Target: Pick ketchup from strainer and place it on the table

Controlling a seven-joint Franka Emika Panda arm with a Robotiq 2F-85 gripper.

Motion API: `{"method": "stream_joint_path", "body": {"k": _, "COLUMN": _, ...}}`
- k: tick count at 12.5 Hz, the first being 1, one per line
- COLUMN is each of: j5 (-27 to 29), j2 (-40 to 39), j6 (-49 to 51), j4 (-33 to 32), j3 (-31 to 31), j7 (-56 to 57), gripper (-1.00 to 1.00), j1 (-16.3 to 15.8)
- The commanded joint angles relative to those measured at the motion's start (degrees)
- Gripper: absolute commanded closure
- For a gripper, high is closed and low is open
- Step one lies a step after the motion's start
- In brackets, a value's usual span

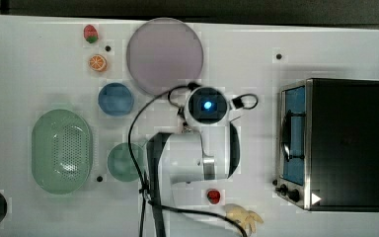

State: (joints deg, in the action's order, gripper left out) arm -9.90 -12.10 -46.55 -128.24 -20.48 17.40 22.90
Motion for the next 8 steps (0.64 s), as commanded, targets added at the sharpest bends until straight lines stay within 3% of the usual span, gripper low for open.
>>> {"method": "stream_joint_path", "body": {"k": 1, "j5": 6.01, "j2": 5.91, "j6": 7.89, "j4": 8.28, "j3": -0.54, "j7": -3.7, "gripper": -1.0, "j1": 0.16}}
{"method": "stream_joint_path", "body": {"k": 3, "j5": 10.67, "j2": 7.63, "j6": 16.1, "j4": 14.79, "j3": -0.65, "j7": -5.53, "gripper": -1.0, "j1": 0.17}}
{"method": "stream_joint_path", "body": {"k": 8, "j5": 10.51, "j2": 8.24, "j6": 33.01, "j4": 30.98, "j3": -0.81, "j7": -11.51, "gripper": -1.0, "j1": -0.04}}
